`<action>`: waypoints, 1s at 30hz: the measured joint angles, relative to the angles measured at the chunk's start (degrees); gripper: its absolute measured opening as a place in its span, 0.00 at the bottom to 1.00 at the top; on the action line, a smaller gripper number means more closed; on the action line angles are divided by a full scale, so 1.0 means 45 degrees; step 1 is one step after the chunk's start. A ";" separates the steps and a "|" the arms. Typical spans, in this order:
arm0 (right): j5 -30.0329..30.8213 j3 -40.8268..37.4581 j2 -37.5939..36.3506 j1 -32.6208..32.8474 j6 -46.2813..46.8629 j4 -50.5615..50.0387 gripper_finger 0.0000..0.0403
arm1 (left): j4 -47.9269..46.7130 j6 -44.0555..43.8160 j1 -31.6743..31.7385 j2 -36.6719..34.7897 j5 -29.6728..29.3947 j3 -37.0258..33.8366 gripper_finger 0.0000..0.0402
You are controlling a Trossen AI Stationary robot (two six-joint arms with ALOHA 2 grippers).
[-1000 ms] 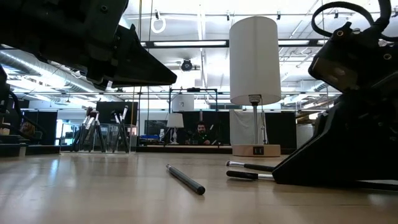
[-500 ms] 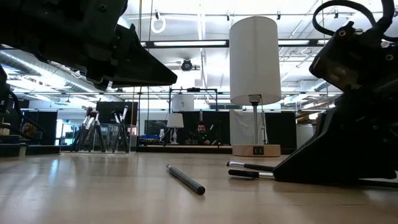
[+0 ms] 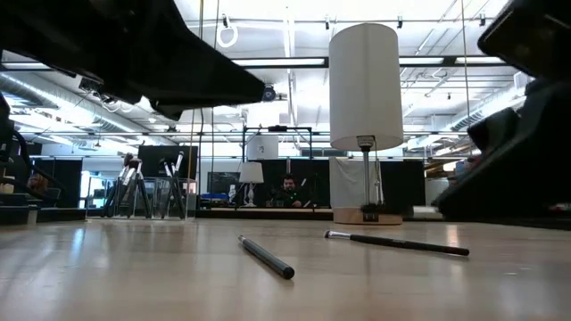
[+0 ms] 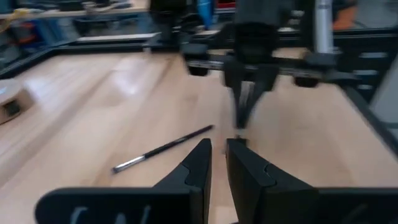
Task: Put items in baskets/containers
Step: Put the black eye groomer brush into the transparent organizer
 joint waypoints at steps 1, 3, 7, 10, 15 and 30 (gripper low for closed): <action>0.0103 -0.0041 -0.0032 0.0053 -0.0192 0.0222 0.01 | 0.0129 0.0240 -0.0017 0.0000 0.0350 0.0000 0.13; 0.0174 -0.0281 -0.0040 0.0196 -0.0635 0.1605 0.01 | 0.0253 0.0331 -0.0076 0.0000 0.0932 0.0000 0.13; -0.0094 -0.1323 -0.0024 0.0380 -0.2106 0.6015 0.01 | 0.0463 0.0354 -0.0071 0.0042 0.1977 0.0000 0.13; -0.0736 -0.2152 -0.0021 0.0449 -0.3660 0.9933 0.01 | 0.2240 0.1149 -0.0022 0.0667 0.2692 0.0007 0.17; -0.2102 -0.2639 -0.0043 0.0420 -0.5685 1.3580 0.01 | 0.4887 0.3486 0.0097 0.2624 0.3400 0.1278 0.34; -0.4964 -0.1342 -0.0040 0.0323 -0.7463 1.3734 0.02 | 0.4820 0.6329 0.0492 0.3827 0.4466 0.4958 0.57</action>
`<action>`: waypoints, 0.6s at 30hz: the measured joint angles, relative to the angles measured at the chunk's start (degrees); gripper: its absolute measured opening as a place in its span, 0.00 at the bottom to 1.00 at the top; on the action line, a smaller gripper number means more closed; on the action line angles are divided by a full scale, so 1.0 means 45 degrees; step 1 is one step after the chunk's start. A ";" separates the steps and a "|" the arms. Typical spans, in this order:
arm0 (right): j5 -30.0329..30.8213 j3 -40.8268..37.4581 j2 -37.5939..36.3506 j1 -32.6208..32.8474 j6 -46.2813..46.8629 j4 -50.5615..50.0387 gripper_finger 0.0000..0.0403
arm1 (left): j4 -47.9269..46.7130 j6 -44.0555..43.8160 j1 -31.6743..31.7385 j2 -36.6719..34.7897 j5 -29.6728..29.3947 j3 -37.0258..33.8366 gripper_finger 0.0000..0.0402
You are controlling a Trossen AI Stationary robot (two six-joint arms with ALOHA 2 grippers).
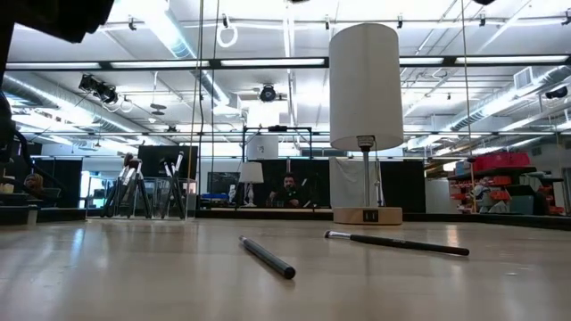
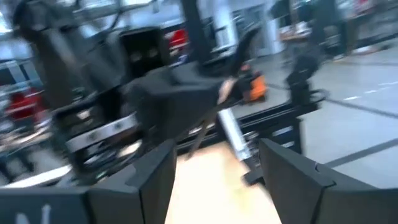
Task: Put items in baskets/containers
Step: Put the black eye groomer brush into the transparent organizer
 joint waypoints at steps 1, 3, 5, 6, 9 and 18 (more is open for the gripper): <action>-0.0037 0.0042 0.0000 0.0000 0.0000 -0.0029 0.02 | 0.0033 0.0005 0.0000 0.0000 0.0390 0.0080 0.56; -0.0204 0.0112 0.0000 -0.0011 -0.0003 -0.0096 0.02 | 0.0125 0.0008 0.0060 0.0000 0.1073 0.0289 0.54; -0.0516 0.0165 0.0000 -0.0067 0.0003 -0.0156 0.02 | 0.0116 0.0046 0.0122 0.0000 0.1177 0.0505 0.51; -0.0654 0.0174 -0.0001 -0.0092 0.0014 -0.0150 0.02 | 0.0110 0.0182 0.0163 0.0000 0.1184 0.0599 0.50; -0.0739 0.0171 -0.0005 -0.0126 0.0014 -0.0204 0.02 | 0.0122 0.0683 0.0180 0.0000 0.1175 0.0806 0.47; -0.0757 0.0173 -0.0005 -0.0136 0.0038 -0.0316 0.02 | 0.0361 0.1010 0.0175 0.0005 0.2763 0.0901 0.40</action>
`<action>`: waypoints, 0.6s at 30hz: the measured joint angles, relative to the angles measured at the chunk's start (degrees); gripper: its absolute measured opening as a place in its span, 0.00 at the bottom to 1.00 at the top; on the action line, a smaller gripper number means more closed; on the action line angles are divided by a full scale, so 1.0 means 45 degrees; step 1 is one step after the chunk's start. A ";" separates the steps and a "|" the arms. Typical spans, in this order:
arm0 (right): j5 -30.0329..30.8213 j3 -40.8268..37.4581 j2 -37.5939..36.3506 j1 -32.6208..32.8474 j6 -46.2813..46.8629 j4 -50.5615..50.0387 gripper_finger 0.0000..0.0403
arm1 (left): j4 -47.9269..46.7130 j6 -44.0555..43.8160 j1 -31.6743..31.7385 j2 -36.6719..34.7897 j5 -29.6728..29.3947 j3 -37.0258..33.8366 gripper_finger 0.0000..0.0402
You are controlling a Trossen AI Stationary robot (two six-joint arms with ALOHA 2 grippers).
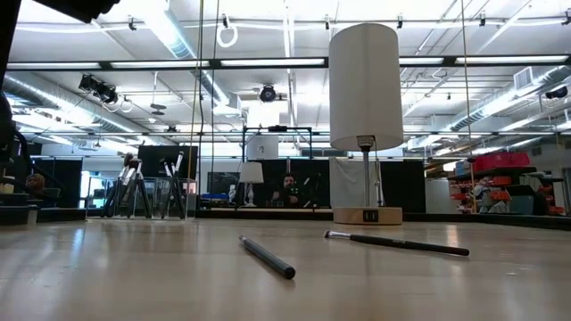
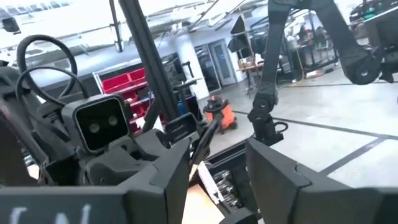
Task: Put items in baskets/containers
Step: Put the black eye groomer brush into the transparent organizer
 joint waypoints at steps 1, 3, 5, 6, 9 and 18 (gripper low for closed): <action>-0.0021 0.0003 0.0000 0.0000 0.0008 0.0000 0.02 | 0.0025 0.0001 0.0005 0.0000 0.0122 0.0004 0.38; -0.0016 0.0003 0.0000 -0.0005 0.0037 -0.0005 0.02 | 0.0127 0.0019 0.0009 0.0000 0.0263 0.0004 0.35; -0.0017 0.0003 0.0000 -0.0010 0.0091 -0.0006 0.02 | 0.0193 0.0018 0.0034 0.0000 0.0311 0.0004 0.31; -0.0026 0.0003 0.0000 -0.0010 0.0103 -0.0023 0.02 | 0.0188 0.0002 0.0070 0.0000 0.0306 0.0004 0.29; -0.0016 0.0003 0.0000 -0.0010 0.0103 -0.0034 0.02 | 0.0188 -0.0078 0.0137 0.0000 0.0321 0.0004 0.24; -0.0021 0.0003 -0.0005 -0.0010 0.0116 -0.0053 0.02 | 0.0246 -0.0243 0.0228 0.0000 0.0835 0.0004 0.11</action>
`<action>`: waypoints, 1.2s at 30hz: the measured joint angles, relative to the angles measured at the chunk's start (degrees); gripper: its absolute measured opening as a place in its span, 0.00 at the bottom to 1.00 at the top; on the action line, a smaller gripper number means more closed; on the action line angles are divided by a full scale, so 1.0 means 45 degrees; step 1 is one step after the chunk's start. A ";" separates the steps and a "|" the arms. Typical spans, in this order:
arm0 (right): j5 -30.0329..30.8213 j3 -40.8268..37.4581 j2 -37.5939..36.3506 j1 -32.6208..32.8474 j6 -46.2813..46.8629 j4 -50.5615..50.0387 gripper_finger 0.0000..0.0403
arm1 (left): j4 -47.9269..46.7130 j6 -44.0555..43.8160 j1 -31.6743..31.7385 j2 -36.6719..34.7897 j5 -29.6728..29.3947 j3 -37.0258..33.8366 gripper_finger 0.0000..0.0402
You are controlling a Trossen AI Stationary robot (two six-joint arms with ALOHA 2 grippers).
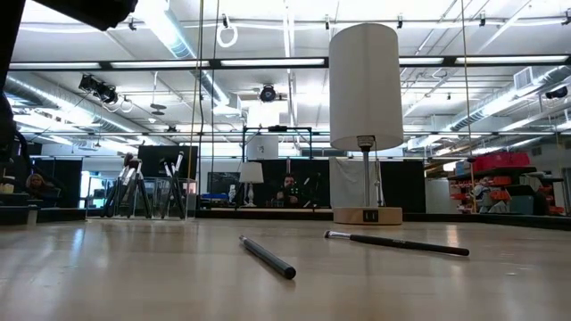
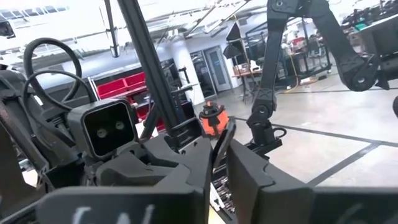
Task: Put items in baskets/containers
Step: Put the black eye groomer brush into the transparent organizer
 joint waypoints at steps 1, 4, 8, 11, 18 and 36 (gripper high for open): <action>0.0000 0.0000 0.0000 0.0000 0.0012 -0.0011 0.02 | 0.0014 0.0023 0.0000 0.0000 0.0000 0.0000 0.09; 0.0015 0.0000 0.0000 0.0000 0.0050 -0.0097 0.02 | 0.0030 0.0078 0.0009 0.0000 -0.0047 0.0010 0.04; 0.0090 0.0010 -0.0008 0.0000 0.0049 -0.0312 0.03 | -0.0036 0.0015 0.0010 0.0000 -0.0044 0.0010 0.03; 0.0188 0.0024 -0.0024 0.0000 0.0361 -0.0618 0.06 | -0.0164 -0.0102 -0.0049 0.0000 -0.0231 0.0010 0.03; 0.2158 -0.0080 -0.0190 0.0158 0.1073 -0.2039 0.18 | -0.1635 -0.0416 -0.0572 -0.0250 -0.2779 -0.0005 0.02; 0.6239 -0.1933 -0.2431 0.0937 0.3292 -0.4176 0.29 | -1.7967 -1.1026 -0.0948 -0.5991 -1.2581 -0.1585 0.03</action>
